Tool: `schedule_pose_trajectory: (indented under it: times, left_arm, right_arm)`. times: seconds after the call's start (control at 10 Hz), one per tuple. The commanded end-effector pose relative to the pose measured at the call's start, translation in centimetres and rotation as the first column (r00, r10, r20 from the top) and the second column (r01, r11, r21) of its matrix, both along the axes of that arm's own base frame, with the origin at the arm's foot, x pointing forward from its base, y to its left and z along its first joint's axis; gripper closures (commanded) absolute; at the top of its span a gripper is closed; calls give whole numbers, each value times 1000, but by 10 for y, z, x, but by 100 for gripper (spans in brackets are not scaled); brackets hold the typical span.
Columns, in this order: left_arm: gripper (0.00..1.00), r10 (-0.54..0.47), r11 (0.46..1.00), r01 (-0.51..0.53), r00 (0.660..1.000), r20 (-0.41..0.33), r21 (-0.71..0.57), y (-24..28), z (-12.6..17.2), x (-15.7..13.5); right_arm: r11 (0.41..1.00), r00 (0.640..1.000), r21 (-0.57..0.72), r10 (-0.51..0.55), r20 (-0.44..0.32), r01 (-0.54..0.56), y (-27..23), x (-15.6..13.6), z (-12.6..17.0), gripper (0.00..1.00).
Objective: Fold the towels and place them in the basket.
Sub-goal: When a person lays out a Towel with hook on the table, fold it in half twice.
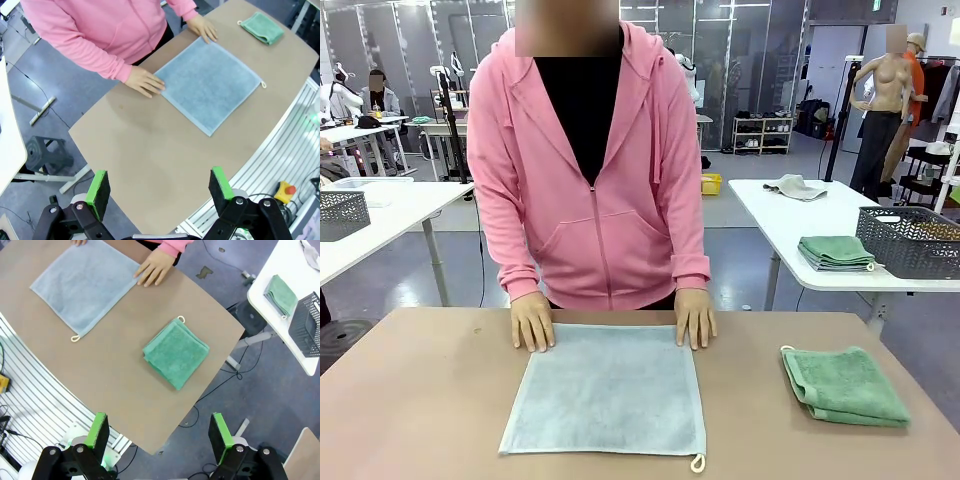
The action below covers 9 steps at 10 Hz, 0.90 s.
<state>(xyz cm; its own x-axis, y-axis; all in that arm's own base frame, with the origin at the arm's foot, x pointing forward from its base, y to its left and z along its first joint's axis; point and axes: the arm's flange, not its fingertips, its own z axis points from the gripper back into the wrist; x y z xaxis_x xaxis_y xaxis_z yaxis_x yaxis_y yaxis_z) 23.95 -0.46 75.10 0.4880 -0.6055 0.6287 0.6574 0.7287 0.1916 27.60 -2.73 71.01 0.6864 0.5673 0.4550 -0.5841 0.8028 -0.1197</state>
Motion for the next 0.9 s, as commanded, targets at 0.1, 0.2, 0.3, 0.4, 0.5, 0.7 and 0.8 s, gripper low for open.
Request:
schedule_pose_trajectory:
  times: [0.1, 0.2, 0.3, 0.4, 0.5, 0.7, 0.8]
  left_arm:
    - [0, -13, 1000, 13, 1000, 2, 16, 1, 0, 1]
    - [0, -13, 1000, 13, 1000, 2, 16, 1, 0, 1]
    - [0, -13, 1000, 13, 1000, 2, 16, 1, 0, 1]
    - [0, -13, 1000, 13, 1000, 2, 16, 1, 0, 1]
    - [0, -13, 1000, 13, 1000, 2, 16, 1, 0, 1]
    - [0, -13, 1000, 13, 1000, 2, 16, 1, 0, 1]
    - [0, -13, 1000, 13, 1000, 2, 16, 1, 0, 1]
  right_arm:
    - [1000, 1000, -5, -15, -10, 15, -1, 0, 0, 0]
    - [1000, 1000, -5, -15, -10, 15, -1, 0, 0, 0]
    - [1000, 1000, -5, -15, -10, 15, -1, 0, 0, 0]
    - [1000, 1000, -5, -15, -10, 15, -1, 0, 0, 0]
    - [1000, 1000, -5, -15, -10, 15, -1, 0, 0, 0]
    - [1000, 1000, -5, -15, -10, 15, -1, 0, 0, 0]
    - [1000, 1000, -5, -15, -10, 15, -1, 0, 0, 0]
